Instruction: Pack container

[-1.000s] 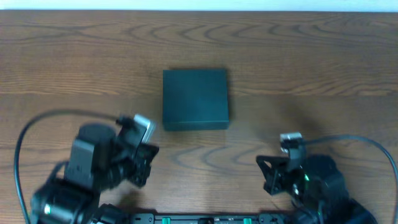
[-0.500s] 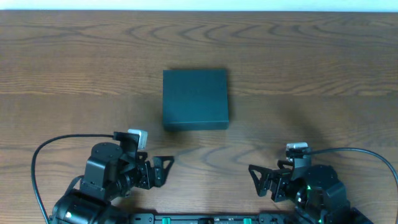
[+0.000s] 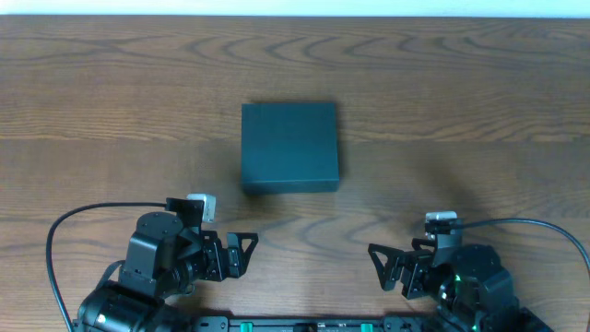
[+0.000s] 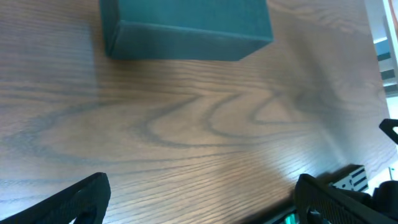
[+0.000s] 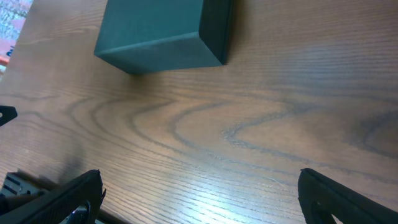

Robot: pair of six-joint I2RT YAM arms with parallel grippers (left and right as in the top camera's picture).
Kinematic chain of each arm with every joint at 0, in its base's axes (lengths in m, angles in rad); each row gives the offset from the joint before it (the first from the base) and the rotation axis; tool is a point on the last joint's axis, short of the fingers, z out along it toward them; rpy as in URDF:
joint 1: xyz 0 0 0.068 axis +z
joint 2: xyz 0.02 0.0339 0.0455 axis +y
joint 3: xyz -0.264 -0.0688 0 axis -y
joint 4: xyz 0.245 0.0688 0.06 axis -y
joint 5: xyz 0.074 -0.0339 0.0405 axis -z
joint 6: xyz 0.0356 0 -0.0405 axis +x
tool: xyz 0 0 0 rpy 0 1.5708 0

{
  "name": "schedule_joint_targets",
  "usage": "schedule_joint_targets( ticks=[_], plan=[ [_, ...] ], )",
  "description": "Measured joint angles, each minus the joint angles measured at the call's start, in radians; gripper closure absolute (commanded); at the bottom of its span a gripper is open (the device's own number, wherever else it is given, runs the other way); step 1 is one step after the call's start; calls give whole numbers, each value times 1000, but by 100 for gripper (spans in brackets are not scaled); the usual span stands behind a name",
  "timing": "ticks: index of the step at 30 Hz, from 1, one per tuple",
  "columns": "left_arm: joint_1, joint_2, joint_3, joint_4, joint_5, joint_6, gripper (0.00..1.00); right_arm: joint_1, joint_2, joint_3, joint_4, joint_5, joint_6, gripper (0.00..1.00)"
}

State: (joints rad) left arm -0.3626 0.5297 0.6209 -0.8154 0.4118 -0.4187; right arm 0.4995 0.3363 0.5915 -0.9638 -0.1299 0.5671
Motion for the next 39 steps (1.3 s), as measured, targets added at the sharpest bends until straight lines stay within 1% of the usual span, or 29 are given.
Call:
schedule_joint_targets(
  ticks=[5,8,12,15,17,20,22,31,35,39],
  plan=[
    [19,-27,-1,-14,-90,86,5,0,0,0,0,0,0,1],
    [105,-94,-7,-3,-140,222,5,0,0,0,0,0,1,1],
    [268,-231,-48,7,-173,411,5,0,0,0,-1,0,2,1],
    [352,-340,-116,8,-184,494,5,0,0,0,-1,0,3,1],
    [384,-409,-166,7,-185,526,5,0,0,-1,-1,0,3,1],
    [401,-484,-237,6,-179,548,5,0,0,-2,-1,0,3,1],
    [402,-512,-280,12,-174,541,5,0,0,-2,-1,0,3,0],
    [402,-517,-404,100,-139,418,5,0,0,-3,-1,0,3,1],
    [402,-517,-449,127,-112,394,5,0,0,-3,-1,0,3,1],
    [402,-518,-449,132,-100,388,5,0,0,-3,-1,0,3,1]
  ],
)
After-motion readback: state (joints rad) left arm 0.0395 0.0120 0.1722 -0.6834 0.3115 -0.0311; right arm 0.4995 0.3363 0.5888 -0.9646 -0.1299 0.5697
